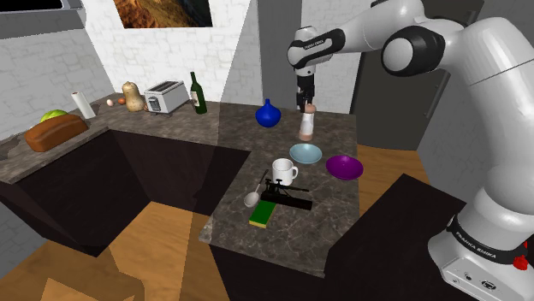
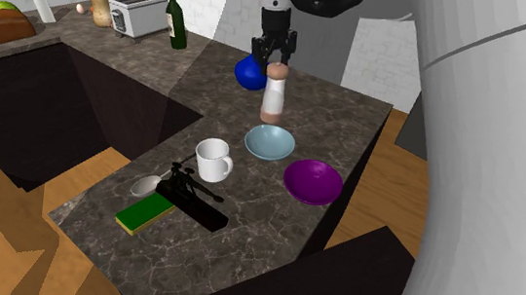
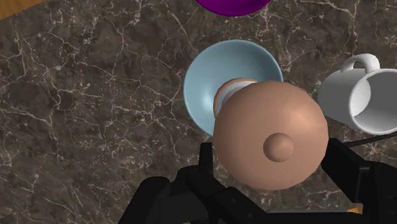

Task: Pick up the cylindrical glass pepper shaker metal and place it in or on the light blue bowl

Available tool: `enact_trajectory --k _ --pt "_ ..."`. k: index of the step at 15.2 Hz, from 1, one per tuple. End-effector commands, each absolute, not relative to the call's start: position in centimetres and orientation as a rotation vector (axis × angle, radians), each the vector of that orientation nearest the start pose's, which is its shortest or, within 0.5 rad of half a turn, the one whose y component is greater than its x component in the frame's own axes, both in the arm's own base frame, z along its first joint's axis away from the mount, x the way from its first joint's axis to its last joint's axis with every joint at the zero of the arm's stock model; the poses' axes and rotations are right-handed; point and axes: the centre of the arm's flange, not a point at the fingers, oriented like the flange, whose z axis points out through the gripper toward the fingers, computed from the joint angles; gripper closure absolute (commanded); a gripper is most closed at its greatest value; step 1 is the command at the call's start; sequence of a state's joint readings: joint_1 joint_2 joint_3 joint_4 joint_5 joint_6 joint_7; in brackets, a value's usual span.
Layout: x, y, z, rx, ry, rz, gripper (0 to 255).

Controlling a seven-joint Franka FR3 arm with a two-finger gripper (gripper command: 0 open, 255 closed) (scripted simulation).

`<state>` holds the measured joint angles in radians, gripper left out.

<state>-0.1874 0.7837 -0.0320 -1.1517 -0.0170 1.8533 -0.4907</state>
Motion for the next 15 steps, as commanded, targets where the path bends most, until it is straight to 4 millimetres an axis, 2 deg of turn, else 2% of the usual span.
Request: enact_trajectory --k 1,15 --pt "73.2 -15.9 31.5 -3.115 -0.447 0.141 255" --pt "73.1 -15.9 24.1 -3.115 -0.447 0.141 255"
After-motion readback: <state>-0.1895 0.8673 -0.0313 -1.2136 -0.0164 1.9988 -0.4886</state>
